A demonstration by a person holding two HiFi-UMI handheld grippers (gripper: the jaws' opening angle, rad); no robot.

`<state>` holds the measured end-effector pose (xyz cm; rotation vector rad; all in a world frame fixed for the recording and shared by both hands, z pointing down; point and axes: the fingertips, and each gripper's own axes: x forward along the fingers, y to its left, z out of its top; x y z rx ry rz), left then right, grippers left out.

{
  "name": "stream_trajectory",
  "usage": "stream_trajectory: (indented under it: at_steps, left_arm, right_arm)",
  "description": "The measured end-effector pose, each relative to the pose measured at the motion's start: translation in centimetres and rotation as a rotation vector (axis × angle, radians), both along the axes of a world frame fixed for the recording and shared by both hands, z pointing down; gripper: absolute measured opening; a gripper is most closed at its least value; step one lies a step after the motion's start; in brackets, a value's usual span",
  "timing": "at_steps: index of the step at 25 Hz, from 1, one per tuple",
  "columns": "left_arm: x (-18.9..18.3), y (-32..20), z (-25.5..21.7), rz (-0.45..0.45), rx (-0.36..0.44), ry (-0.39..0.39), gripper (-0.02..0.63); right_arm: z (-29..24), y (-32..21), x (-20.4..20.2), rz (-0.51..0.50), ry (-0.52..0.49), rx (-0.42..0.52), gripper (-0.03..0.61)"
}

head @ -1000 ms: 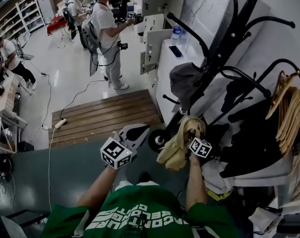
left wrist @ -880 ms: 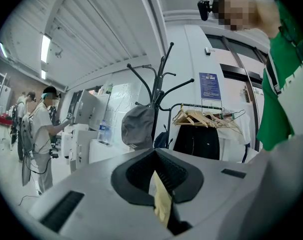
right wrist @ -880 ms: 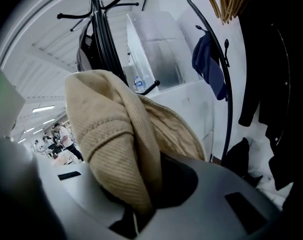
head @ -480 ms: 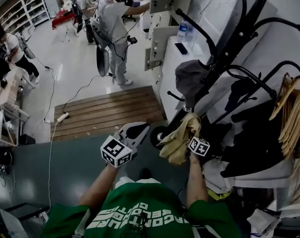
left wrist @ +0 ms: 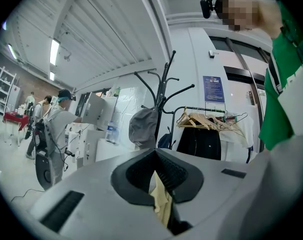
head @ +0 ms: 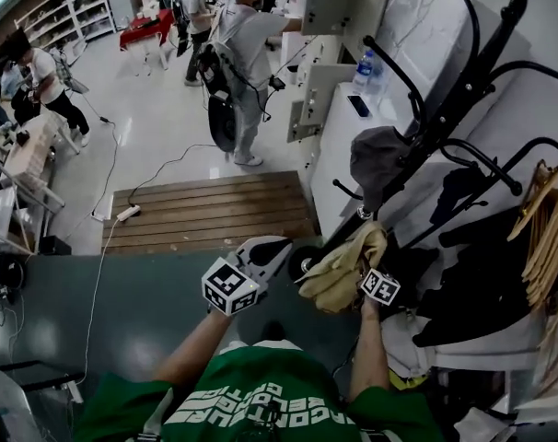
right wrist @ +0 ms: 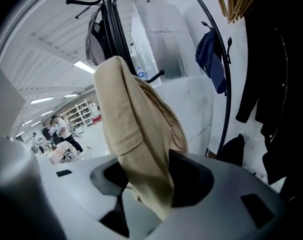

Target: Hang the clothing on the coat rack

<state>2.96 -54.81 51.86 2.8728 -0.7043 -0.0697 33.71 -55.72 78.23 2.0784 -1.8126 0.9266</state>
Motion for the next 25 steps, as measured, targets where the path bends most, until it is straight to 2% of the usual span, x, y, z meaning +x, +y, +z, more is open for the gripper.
stream_trajectory:
  at_steps: [11, 20, 25]
  left_arm:
    - [-6.5, 3.4, -0.7, -0.094, -0.007, 0.032, 0.003]
    - [-12.3, 8.2, 0.1, -0.194, -0.053, 0.07, 0.003]
    - [-13.9, 11.0, 0.8, -0.213, -0.065, 0.079, 0.003]
  right_arm:
    - [-4.1, 5.4, -2.9, 0.04, 0.021, 0.059, 0.203]
    - [-9.0, 8.9, -10.6, -0.07, 0.043, 0.14, 0.201]
    - [-12.7, 11.0, -14.2, -0.124, 0.03, 0.198, 0.138]
